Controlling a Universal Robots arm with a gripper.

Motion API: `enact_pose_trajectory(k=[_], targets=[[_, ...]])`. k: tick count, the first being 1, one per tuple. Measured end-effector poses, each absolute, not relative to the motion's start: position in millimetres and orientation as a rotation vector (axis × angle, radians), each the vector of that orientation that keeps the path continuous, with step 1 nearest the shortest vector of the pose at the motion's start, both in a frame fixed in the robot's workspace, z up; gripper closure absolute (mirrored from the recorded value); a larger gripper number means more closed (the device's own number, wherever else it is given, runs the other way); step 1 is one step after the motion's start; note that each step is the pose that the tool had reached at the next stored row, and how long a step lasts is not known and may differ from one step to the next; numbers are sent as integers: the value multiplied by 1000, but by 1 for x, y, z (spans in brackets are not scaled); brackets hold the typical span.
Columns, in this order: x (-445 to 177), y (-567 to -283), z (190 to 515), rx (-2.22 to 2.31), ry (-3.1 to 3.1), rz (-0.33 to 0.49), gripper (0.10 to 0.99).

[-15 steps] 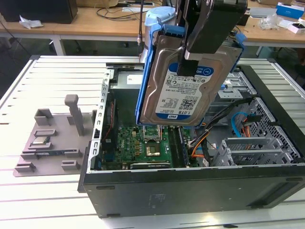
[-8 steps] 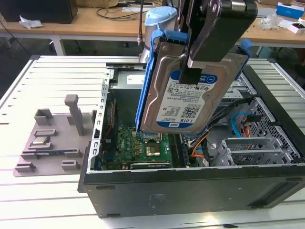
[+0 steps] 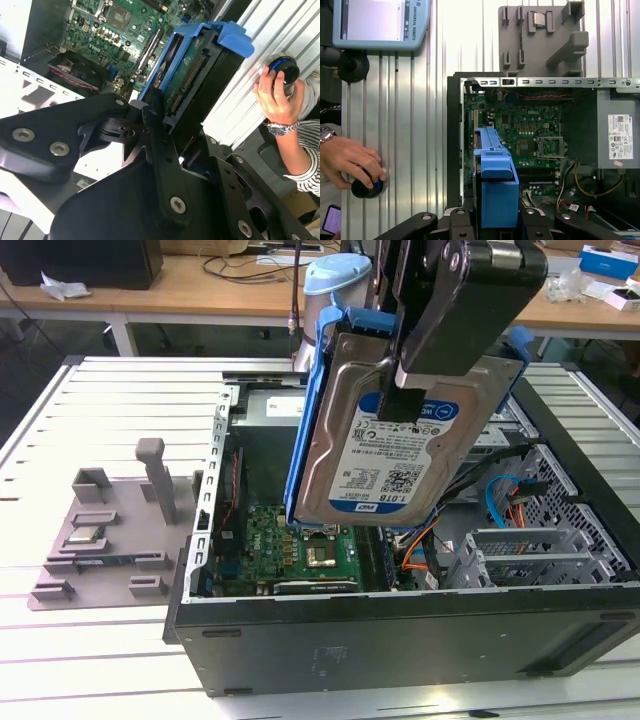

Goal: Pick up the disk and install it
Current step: 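Pick up the disk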

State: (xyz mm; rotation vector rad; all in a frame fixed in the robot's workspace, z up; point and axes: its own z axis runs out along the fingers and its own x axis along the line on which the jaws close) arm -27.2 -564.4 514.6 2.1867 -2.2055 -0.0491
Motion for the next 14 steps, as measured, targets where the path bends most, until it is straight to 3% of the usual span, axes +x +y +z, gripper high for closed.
enact_pose_trajectory(k=[14], targets=[[37, -564, 515, 2186, -2206, -50, 722]])
